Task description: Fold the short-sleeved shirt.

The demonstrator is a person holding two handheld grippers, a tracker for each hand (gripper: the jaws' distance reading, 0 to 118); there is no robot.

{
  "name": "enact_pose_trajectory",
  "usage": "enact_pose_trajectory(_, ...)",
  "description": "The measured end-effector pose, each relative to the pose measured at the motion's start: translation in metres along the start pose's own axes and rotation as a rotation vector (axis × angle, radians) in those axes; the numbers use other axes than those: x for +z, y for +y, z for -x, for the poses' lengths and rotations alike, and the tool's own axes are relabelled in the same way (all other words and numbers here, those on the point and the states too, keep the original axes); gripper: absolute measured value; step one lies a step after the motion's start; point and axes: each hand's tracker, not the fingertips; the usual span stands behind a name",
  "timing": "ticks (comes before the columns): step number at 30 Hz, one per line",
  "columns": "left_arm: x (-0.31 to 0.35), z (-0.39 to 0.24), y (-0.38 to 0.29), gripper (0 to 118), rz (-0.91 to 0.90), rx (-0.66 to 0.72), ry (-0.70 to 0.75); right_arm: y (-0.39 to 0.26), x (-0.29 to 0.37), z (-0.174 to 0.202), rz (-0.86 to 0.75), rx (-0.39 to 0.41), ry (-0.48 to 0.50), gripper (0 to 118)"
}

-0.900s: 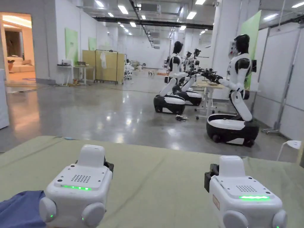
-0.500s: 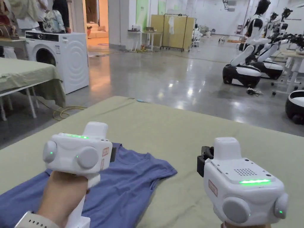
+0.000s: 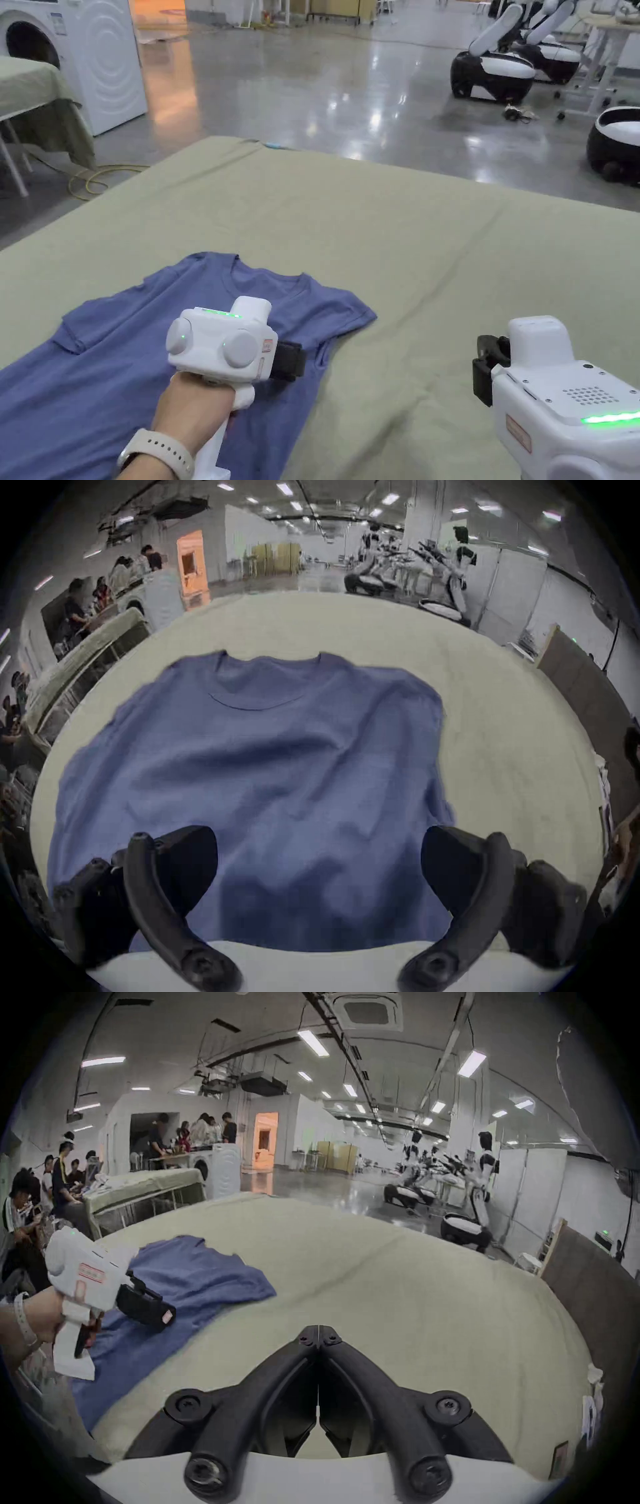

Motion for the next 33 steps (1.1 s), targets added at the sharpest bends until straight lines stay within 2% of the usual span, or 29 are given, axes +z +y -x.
enact_pose_trajectory(3, -0.028, 0.002, -0.006, 108, 0.053, -0.021, 0.147, -0.007, -0.009, -0.006, 0.034, 0.001, -0.019, 3)
enact_pose_trajectory(4, -0.025, 0.009, -0.007, 104, 0.057, 0.05, 0.081, -0.009, -0.01, -0.008, 0.041, 0.001, -0.023, 3)
enact_pose_trajectory(6, -0.01, 0.01, -0.004, 92, -0.017, 0.096, 0.096, -0.011, -0.009, -0.012, 0.044, -0.003, -0.024, 3)
enact_pose_trajectory(7, -0.004, 0.008, -0.003, 45, -0.051, 0.073, 0.112, -0.012, -0.009, -0.014, 0.042, -0.008, -0.024, 3)
enact_pose_trajectory(8, -0.004, 0.011, 0.0, 11, -0.039, 0.041, 0.146, -0.013, -0.008, -0.016, 0.043, -0.021, -0.023, 3)
enact_pose_trajectory(9, -0.008, 0.01, 0.0, 5, -0.016, 0.007, 0.162, -0.014, -0.008, -0.017, 0.043, -0.029, -0.019, 3)
enact_pose_trajectory(13, -0.012, 0.006, 0.008, 3, 0.034, -0.002, 0.139, -0.019, 0.002, -0.025, 0.04, -0.049, -0.017, 3)
enact_pose_trajectory(16, 0.01, -0.005, 0.022, 2, -0.04, 0.058, 0.049, -0.026, 0.014, -0.034, 0.034, -0.069, -0.019, 3)
enact_pose_trajectory(19, 0.03, -0.04, 0.044, 2, -0.106, -0.021, 0.039, -0.034, 0.029, -0.049, 0.026, -0.099, -0.029, 3)
enact_pose_trajectory(22, 0.049, -0.082, 0.065, 2, -0.174, -0.034, -0.029, -0.044, 0.046, -0.067, 0.019, -0.135, -0.052, 3)
enact_pose_trajectory(28, 0.094, -0.214, 0.106, 2, -0.273, -0.189, -0.217, -0.066, 0.08, -0.113, 0.009, -0.197, -0.12, 3)
enact_pose_trajectory(33, 0.123, -0.334, 0.109, 2, -0.303, -0.306, -0.415, -0.082, 0.107, -0.158, 0.0, -0.235, -0.2, 3)
